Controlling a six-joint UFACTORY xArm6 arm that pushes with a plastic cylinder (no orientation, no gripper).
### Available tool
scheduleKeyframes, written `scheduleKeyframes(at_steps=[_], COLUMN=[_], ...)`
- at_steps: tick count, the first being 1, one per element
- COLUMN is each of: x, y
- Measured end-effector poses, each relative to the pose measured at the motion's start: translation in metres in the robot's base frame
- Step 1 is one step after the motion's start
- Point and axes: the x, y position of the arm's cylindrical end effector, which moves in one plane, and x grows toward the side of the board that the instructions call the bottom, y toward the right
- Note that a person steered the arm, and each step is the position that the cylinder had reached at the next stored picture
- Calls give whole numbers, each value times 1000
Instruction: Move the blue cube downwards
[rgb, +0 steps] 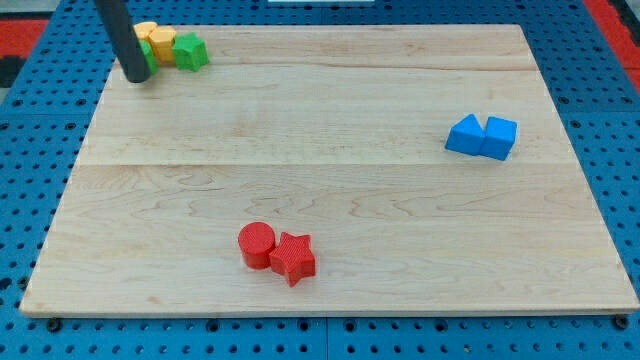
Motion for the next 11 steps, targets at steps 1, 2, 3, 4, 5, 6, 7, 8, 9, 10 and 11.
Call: scheduleKeyframes(at_steps=[1,2,3,4,5,6,7,8,9,10,11], x=[22,20,21,36,79,130,172,202,184,172,173], y=[101,208,317,419,444,444,445,440,435,426,394])
